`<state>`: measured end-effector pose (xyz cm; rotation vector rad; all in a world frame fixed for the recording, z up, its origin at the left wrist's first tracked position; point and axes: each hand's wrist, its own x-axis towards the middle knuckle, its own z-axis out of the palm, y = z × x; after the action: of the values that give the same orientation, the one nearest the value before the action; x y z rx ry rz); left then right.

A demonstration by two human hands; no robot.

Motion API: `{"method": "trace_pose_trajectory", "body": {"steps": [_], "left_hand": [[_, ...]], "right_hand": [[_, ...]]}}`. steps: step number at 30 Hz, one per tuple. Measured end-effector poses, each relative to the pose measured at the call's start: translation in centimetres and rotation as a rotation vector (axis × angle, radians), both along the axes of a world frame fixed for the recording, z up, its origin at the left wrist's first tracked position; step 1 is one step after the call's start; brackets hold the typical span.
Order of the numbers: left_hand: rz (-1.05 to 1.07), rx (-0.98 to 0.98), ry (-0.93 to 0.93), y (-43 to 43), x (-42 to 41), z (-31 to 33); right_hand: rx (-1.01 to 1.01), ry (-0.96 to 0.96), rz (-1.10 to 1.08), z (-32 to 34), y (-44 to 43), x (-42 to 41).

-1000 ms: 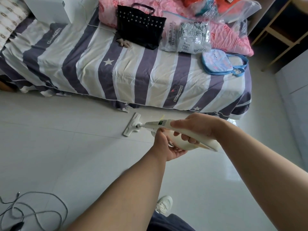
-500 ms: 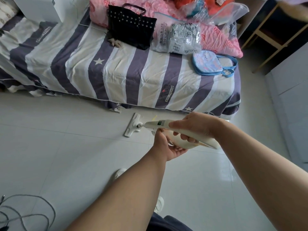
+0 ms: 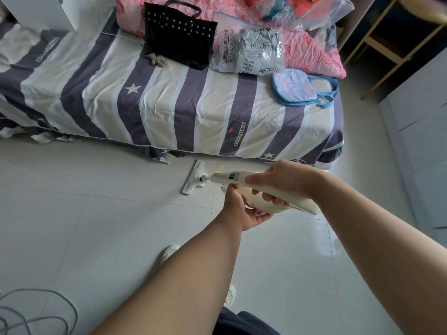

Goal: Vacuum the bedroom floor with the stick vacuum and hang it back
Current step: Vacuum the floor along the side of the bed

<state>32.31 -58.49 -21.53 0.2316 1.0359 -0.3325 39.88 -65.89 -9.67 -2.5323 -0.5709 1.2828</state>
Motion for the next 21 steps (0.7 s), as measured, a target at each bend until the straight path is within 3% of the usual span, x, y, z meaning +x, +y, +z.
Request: {"method": "trace_pose_trajectory", "body": {"steps": [21], "left_hand": [[-0.246, 0.006, 0.0, 3.7, 0.1, 0.8]], "right_hand": [[0.093, 0.041, -0.318, 0.6, 1.5, -1.8]]}}
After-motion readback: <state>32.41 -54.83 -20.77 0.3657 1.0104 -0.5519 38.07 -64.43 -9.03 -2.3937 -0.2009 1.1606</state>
